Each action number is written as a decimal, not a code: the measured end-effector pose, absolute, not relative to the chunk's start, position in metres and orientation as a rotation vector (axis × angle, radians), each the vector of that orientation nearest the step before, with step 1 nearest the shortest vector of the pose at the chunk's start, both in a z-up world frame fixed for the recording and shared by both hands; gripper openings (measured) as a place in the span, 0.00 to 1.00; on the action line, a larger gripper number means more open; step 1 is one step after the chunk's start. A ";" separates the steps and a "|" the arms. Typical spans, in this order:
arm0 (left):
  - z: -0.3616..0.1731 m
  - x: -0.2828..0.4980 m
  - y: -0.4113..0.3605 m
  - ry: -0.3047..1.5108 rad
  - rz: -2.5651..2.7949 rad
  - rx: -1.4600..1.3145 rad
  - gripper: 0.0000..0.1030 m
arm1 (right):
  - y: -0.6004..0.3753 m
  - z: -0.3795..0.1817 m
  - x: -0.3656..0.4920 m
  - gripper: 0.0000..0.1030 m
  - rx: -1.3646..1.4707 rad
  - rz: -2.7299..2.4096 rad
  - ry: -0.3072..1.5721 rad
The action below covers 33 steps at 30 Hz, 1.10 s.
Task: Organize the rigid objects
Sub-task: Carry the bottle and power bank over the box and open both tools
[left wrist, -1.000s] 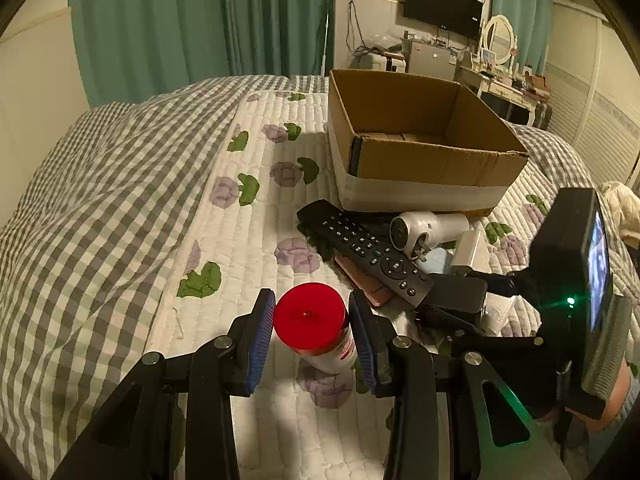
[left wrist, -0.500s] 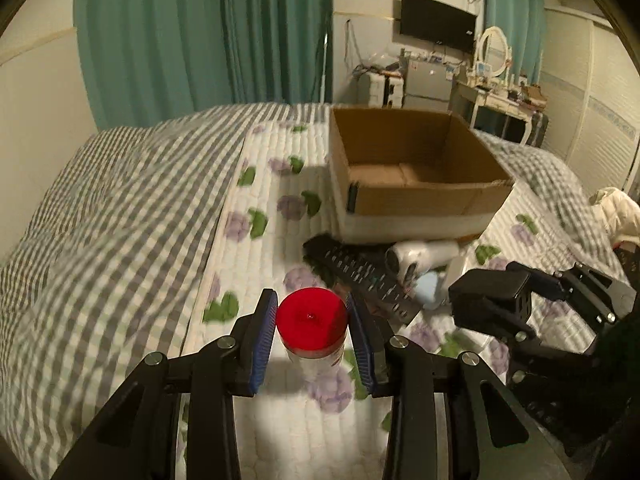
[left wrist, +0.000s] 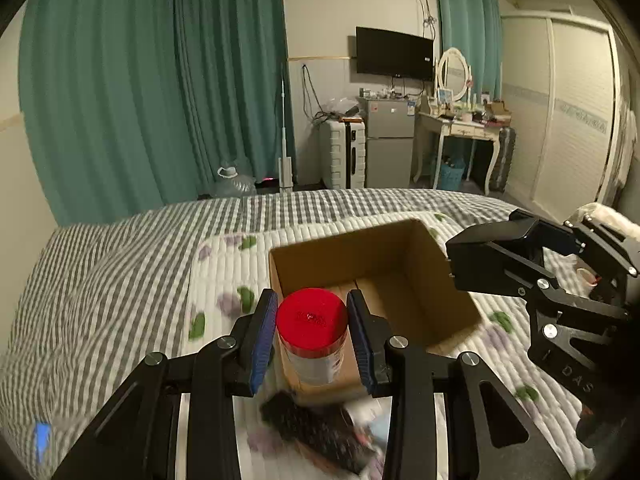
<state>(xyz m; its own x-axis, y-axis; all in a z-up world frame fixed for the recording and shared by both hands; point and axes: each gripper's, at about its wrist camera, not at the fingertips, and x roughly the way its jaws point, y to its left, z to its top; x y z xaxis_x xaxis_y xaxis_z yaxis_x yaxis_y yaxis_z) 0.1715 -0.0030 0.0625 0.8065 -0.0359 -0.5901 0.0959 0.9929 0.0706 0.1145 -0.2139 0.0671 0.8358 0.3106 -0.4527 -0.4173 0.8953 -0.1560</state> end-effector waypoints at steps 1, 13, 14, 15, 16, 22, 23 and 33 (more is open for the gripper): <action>0.058 0.184 -0.004 0.638 -0.071 0.098 0.35 | -0.212 0.067 0.124 0.42 -0.259 0.382 0.431; -0.017 0.263 -0.006 0.718 -0.094 0.071 0.54 | -0.204 0.000 0.212 0.42 -0.260 0.391 0.534; -0.016 0.263 -0.006 0.708 -0.096 0.074 0.55 | -0.206 -0.006 0.219 0.42 -0.257 0.389 0.541; -0.015 0.263 -0.006 0.699 -0.099 0.078 0.55 | -0.206 -0.009 0.224 0.42 -0.255 0.387 0.546; -0.014 0.264 -0.005 0.694 -0.100 0.078 0.55 | -0.207 -0.012 0.226 0.42 -0.250 0.387 0.550; 0.009 0.245 0.012 0.640 -0.074 0.034 0.73 | -0.230 -0.008 0.229 0.57 -0.128 0.363 0.546; 0.015 0.237 0.015 0.624 -0.062 0.033 0.76 | -0.234 -0.004 0.227 0.70 -0.110 0.358 0.539; 0.053 0.127 0.021 0.533 -0.023 0.052 1.00 | -0.272 0.060 0.147 0.98 -0.100 0.266 0.450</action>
<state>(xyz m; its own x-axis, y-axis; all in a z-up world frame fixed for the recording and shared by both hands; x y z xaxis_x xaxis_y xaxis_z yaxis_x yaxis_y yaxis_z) 0.1266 0.0211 0.0534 0.8609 -0.0085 -0.5086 0.0356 0.9984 0.0435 0.1474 -0.2723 0.0601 0.8663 0.2321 -0.4424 -0.2759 0.9605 -0.0364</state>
